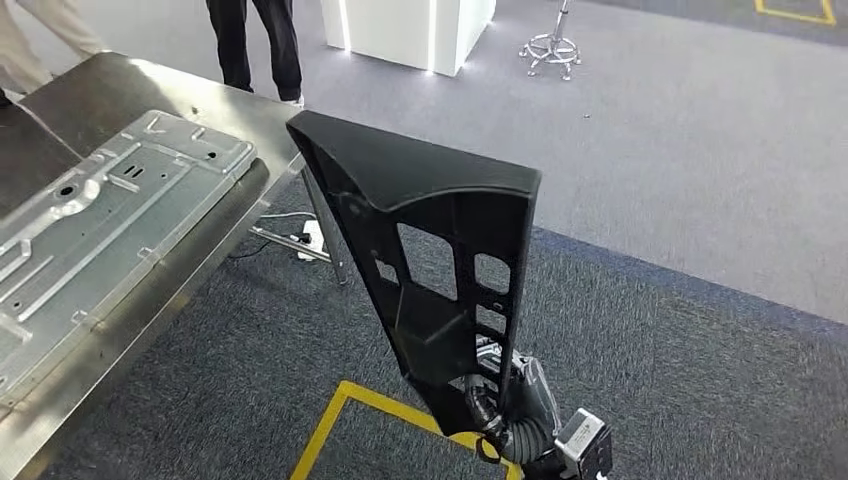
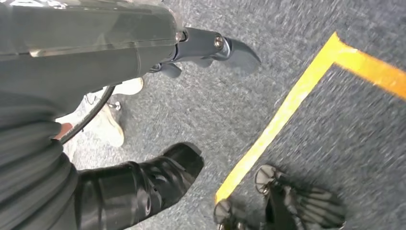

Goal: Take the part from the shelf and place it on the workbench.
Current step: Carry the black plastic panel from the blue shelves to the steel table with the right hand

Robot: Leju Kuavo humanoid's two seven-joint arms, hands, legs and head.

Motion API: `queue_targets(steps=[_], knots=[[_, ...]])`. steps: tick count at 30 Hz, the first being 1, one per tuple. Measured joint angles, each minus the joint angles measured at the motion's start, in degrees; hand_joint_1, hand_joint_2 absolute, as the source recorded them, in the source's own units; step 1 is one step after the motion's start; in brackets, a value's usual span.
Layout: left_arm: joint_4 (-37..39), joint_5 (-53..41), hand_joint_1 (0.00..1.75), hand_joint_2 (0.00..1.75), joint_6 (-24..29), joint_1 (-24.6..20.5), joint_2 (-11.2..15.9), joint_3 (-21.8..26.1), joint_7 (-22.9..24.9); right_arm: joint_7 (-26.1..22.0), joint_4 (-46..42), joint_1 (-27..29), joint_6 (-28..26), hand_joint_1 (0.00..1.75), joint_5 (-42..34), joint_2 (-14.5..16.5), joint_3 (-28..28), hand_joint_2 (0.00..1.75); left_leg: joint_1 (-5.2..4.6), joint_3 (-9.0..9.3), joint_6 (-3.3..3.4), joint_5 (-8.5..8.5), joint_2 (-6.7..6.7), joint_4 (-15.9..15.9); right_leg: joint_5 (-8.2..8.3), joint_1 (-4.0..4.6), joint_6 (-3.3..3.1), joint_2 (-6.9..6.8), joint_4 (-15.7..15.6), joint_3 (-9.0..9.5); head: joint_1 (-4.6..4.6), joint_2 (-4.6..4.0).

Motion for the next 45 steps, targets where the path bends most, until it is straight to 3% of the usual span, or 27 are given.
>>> queue_targets(steps=[2,3,4,5,6,9,10,12,13,15,17,19,20,21,23,25,29,30,32,33,34,35,36,38,40,42,45], knots=[[0.0,-0.1,0.00,1.75,0.0,0.0,0.0,0.0,-0.3,-0.1,0.0,0.3,0.0,1.75,0.2,0.0,-0.3,1.75,-0.09,1.62,0.33,-1.23,-0.16,-0.1,-3.15,-0.05,0.19,0.04,5.7,-5.38,0.01,0.00],[0.0,-0.2,0.00,1.75,0.0,0.0,-0.1,0.0,-0.4,-0.1,0.0,0.5,0.0,1.75,0.2,0.0,-0.4,1.75,-0.13,2.51,0.35,-1.91,-0.30,-0.2,-5.03,-0.07,0.29,0.04,6.8,-7.36,0.02,-0.01],[0.0,-0.3,0.00,1.75,0.0,0.0,-0.1,0.0,-0.5,-0.1,0.0,0.7,0.1,1.75,0.3,0.0,-0.5,1.75,-0.16,3.52,0.31,-2.64,-0.44,-0.2,-6.21,-0.09,0.35,0.04,6.5,-8.59,0.01,-0.01],[0.0,-0.4,0.00,1.75,0.0,0.0,-0.1,0.0,-0.5,-0.1,0.0,0.8,0.2,1.75,0.3,0.0,-0.5,1.75,-0.18,4.62,0.20,-3.40,-0.55,-0.2,-5.96,-0.10,0.34,0.04,4.7,-9.10,0.02,-0.01],[0.0,-0.5,0.00,1.75,0.0,0.1,-0.1,0.0,-0.5,-0.1,0.0,0.8,0.3,1.75,0.3,0.0,-0.6,1.75,-0.19,5.60,0.06,-4.24,-0.62,-0.2,-3.73,-0.11,0.19,0.04,1.8,-9.07,0.02,-0.01],[0.0,-0.6,0.00,1.75,0.0,0.0,-0.4,0.0,-0.6,-0.1,-0.1,1.1,0.7,1.75,0.3,0.0,-0.8,1.75,-0.22,7.64,-0.70,-6.66,-0.83,0.0,7.04,0.39,-0.70,0.07,-6.1,-8.38,-0.01,-0.01],[0.0,-0.6,0.00,1.75,0.0,-0.1,-0.5,0.0,-0.6,-0.1,-0.2,1.3,0.7,1.75,0.3,0.0,-0.9,1.75,-0.21,8.11,-1.06,-7.07,-0.91,0.2,8.61,0.58,-1.04,0.13,-7.0,-8.14,-0.05,-0.01],[0.0,-0.6,0.00,1.75,0.0,-0.2,-0.5,-0.1,-0.7,-0.1,-0.6,1.3,0.8,1.75,0.3,0.1,-0.9,1.75,-0.06,8.32,-1.67,-6.97,-0.92,1.2,8.45,0.64,-1.76,0.25,-7.5,-6.95,-0.09,-0.01],[0.0,-0.6,0.00,1.75,0.0,-0.3,-0.6,-0.1,-0.7,-0.1,-0.7,1.3,0.8,1.75,0.3,0.1,-0.9,1.75,-0.02,7.81,-1.89,-6.46,-0.80,3.1,8.14,0.50,-2.14,0.27,-7.8,-6.20,-0.09,-0.01],[0.0,-0.6,0.00,1.75,0.0,-0.4,-0.6,-0.1,-0.7,-0.1,-0.9,1.2,0.8,1.75,0.3,0.2,-0.9,1.75,0.12,4.41,-2.37,-6.59,-0.55,9.0,7.28,0.31,-2.76,0.16,-8.2,-4.66,-0.09,-0.01],[0.0,-0.6,0.00,1.75,0.0,-0.5,-0.8,-0.1,-0.8,-0.1,-0.9,1.3,0.8,1.75,0.3,0.2,-1.0,1.75,0.31,-0.37,-2.83,-9.81,-0.35,15.1,6.17,0.26,-3.02,0.16,-8.3,-3.49,-0.10,-0.01],[0.0,-0.6,0.00,1.75,0.0,-0.3,-0.8,-0.1,-0.8,-0.1,-0.9,1.3,0.8,1.75,0.3,0.2,-1.0,1.75,0.49,-3.48,-3.11,-13.08,-0.20,16.5,4.90,0.24,-2.97,0.37,-8.3,-2.06,-0.10,-0.01],[0.0,-0.6,0.00,1.75,0.0,-0.2,-0.8,-0.1,-0.8,-0.1,-0.9,1.4,0.8,1.75,0.3,0.2,-1.0,1.75,0.52,-3.98,-3.15,-12.83,-0.15,14.9,4.24,0.20,-2.88,0.48,-8.3,-1.18,-0.10,-0.01],[0.0,-0.6,0.00,1.75,0.0,-0.1,-0.8,-0.1,-0.8,-0.1,-0.9,1.4,0.8,1.75,0.3,0.2,-1.0,1.75,0.53,-3.92,-3.12,-10.84,-0.10,12.1,3.54,0.17,-2.73,0.52,-8.3,-0.25,-0.10,-0.01],[0.0,-0.6,0.00,1.75,0.0,0.0,-0.8,-0.1,-0.8,-0.1,-0.9,1.4,0.8,1.75,0.3,0.2,-1.0,1.75,0.41,-3.39,-2.78,-4.01,0.08,5.8,2.21,0.19,-2.24,0.55,-8.3,1.11,-0.09,-0.01],[0.0,-0.6,0.00,1.75,0.0,0.1,-0.8,-0.1,-0.8,-0.1,-0.9,1.3,0.8,1.75,0.3,0.2,-1.0,1.75,0.15,-3.01,-2.13,0.27,0.18,2.9,1.21,0.33,-1.52,0.59,-8.3,1.76,-0.07,-0.01],[0.0,-0.8,0.00,1.75,0.0,-0.1,-0.9,-0.1,-0.8,-0.1,-1.1,1.3,0.9,1.75,0.4,0.2,-1.1,1.75,0.28,-1.96,-0.95,0.59,0.06,1.9,-0.53,0.29,-0.24,0.48,-7.1,1.82,-0.07,-0.01],[0.0,-0.8,0.00,1.75,0.1,-0.1,-0.9,-0.1,-0.8,-0.1,-1.1,1.3,0.9,1.75,0.4,0.2,-1.1,1.75,0.35,-1.56,-0.62,0.44,0.08,1.6,-1.73,0.23,-0.02,0.40,-4.6,0.60,-0.07,-0.01],[0.0,-0.9,0.00,1.75,0.2,-0.3,-0.8,-0.1,-0.8,-0.2,-1.1,1.3,0.8,1.75,0.6,0.2,-1.1,1.75,0.25,-1.00,-0.04,-0.11,0.10,1.5,-4.28,0.13,0.19,0.33,2.8,-3.91,-0.06,-0.01],[0.0,-1.0,0.00,1.75,0.3,-0.3,-0.8,-0.1,-0.8,-0.3,-1.1,1.4,0.6,1.75,0.9,0.2,-1.1,1.75,0.19,-0.74,0.11,-0.42,0.05,1.5,-4.79,0.07,0.26,0.33,6.0,-6.23,-0.06,-0.01],[0.0,-1.1,0.00,1.75,0.4,-0.3,-0.7,-0.1,-0.9,-0.3,-1.1,1.4,0.3,1.75,1.5,0.2,-1.1,1.75,0.14,-0.38,0.14,-0.75,-0.17,1.5,-4.19,0.02,0.30,0.33,7.4,-7.82,-0.06,-0.01],[0.0,-1.2,0.00,1.75,0.4,-0.3,-0.7,-0.1,-0.9,-0.4,-1.1,1.5,-0.1,1.75,2.2,0.2,-1.2,1.75,0.11,0.09,0.10,-1.11,-0.47,1.5,-2.41,-0.01,0.28,0.35,6.7,-8.34,-0.06,-0.01],[0.0,-1.2,0.00,1.75,0.4,-0.4,-0.7,-0.1,-1.0,-0.4,-1.1,1.5,-0.5,1.75,2.9,0.2,-1.2,1.75,0.10,0.69,0.01,-1.49,-0.83,1.5,0.28,-0.02,0.18,0.51,4.0,-7.83,-0.06,-0.01],[0.0,-1.3,0.00,1.75,0.4,-0.5,-0.7,-0.1,-1.1,-0.4,-1.1,1.5,-1.3,1.75,4.0,0.2,-1.2,1.75,0.06,1.64,-0.35,-2.25,-1.57,1.5,4.98,-0.03,-0.22,1.80,-3.1,-5.55,-0.05,-0.01],[0.0,-1.4,0.00,1.75,0.4,-0.7,-0.7,-0.1,-1.2,-0.4,-1.3,1.5,-1.8,1.75,4.5,0.1,-1.2,1.75,0.11,1.78,-0.91,-2.71,-2.33,1.6,5.77,0.13,-0.55,2.81,-6.9,-3.95,-0.05,-0.01],[0.0,-1.6,0.00,1.75,0.4,-0.7,-0.6,-0.1,-1.2,-0.4,-1.6,1.5,-2.1,1.75,4.7,0.1,-1.2,1.75,0.26,1.66,-1.63,-2.85,-3.01,1.5,5.16,0.22,-0.90,2.39,-7.8,-3.32,-0.06,-0.01],[0.0,-1.8,0.00,1.75,0.7,-0.6,-0.5,-0.1,-1.2,-0.5,-1.7,1.5,-2.3,1.75,5.0,0.2,-1.2,1.75,0.32,0.69,-2.54,-4.48,-1.79,4.2,5.19,-0.18,-1.68,1.19,-8.7,-2.31,-0.14,-0.01]])
